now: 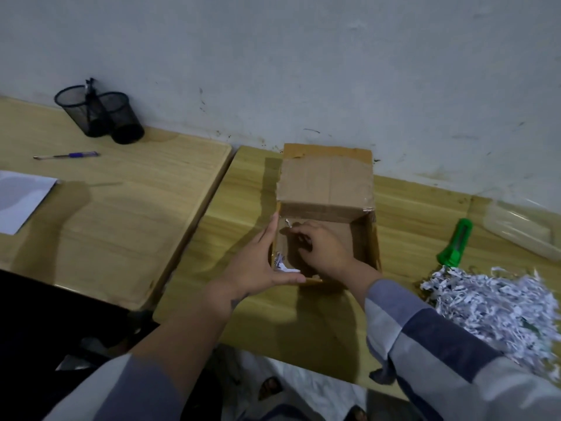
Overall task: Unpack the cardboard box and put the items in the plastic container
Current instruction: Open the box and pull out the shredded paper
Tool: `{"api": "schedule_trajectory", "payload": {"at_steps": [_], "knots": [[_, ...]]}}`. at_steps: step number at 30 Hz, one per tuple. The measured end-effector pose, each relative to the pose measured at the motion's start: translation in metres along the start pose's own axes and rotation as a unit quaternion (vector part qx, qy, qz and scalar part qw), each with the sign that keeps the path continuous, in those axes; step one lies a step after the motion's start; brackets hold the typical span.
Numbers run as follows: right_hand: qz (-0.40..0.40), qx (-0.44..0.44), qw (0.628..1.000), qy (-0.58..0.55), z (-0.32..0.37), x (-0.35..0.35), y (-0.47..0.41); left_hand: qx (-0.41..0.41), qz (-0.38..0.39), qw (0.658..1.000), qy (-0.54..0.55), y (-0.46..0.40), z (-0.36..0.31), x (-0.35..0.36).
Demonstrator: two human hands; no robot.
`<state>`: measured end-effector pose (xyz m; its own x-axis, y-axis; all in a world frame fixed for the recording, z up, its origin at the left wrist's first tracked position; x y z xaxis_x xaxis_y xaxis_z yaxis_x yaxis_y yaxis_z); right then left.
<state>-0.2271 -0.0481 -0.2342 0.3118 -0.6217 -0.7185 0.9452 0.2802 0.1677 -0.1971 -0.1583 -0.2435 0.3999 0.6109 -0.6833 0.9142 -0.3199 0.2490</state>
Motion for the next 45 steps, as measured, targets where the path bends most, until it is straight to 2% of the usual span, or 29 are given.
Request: {"api": "schedule_trajectory", "payload": {"at_steps": [3, 6, 10, 16, 21, 24, 28, 33, 37, 39, 42, 43, 45], "knots": [[-0.044, 0.021, 0.998, 0.026, -0.005, -0.006, 0.003, 0.001, -0.008, 1.0, 0.007, 0.006, -0.001, 0.001], [0.009, 0.036, 0.991, 0.126, -0.009, 0.006, 0.004, 0.005, -0.012, 1.0, 0.001, 0.009, -0.003, 0.001], [0.078, -0.025, 0.988, 0.128, 0.007, 0.028, 0.006, 0.025, -0.022, 0.999, -0.013, 0.013, -0.005, 0.002], [0.068, -0.077, 0.989, 0.101, 0.026, 0.032, 0.003, 0.031, -0.04, 0.998, -0.022, 0.019, -0.006, 0.003], [0.103, -0.09, 0.986, 0.091, 0.035, 0.048, 0.005, 0.033, -0.047, 0.998, -0.037, 0.022, -0.008, 0.001], [0.093, -0.072, 0.99, 0.071, 0.029, 0.044, 0.005, 0.026, -0.046, 0.998, -0.036, 0.023, -0.008, 0.0], [0.028, 0.003, 1.0, -0.007, 0.004, 0.008, 0.009, 0.014, -0.044, 0.998, -0.035, 0.022, -0.008, 0.0], [-0.147, 0.06, 0.981, -0.109, -0.031, -0.078, 0.038, -0.013, -0.037, 0.999, -0.025, 0.019, -0.004, 0.001], [-0.268, 0.094, 0.953, -0.107, -0.076, -0.133, 0.078, -0.012, -0.04, 0.999, -0.01, 0.018, -0.003, 0.0], [-0.25, 0.149, 0.956, -0.047, -0.105, -0.139, 0.095, -0.012, -0.04, 0.999, -0.002, 0.018, -0.004, 0.0], [-0.131, 0.235, 0.962, 0.042, -0.145, -0.121, 0.11, -0.009, -0.038, 0.999, -0.012, 0.018, -0.006, 0.001], [-0.115, 0.25, 0.96, 0.047, -0.151, -0.118, 0.114, -0.008, -0.039, 0.999, -0.014, 0.019, -0.007, 0.001], [-0.133, 0.264, 0.954, 0.052, -0.153, -0.124, 0.118, -0.007, -0.042, 0.999, -0.017, 0.02, -0.007, 0.001]]}}
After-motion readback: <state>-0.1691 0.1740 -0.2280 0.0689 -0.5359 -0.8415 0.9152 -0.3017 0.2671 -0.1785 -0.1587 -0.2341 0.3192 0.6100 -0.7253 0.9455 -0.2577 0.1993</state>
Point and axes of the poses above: each hand's wrist, its own y-axis away from the middle knuckle, its own x-axis out of the palm, z = x × y, the point moved 10 cm from there along -y, towards the middle knuckle, and after that the axes turned 6 degrees about -y, right-handed, at the moved point
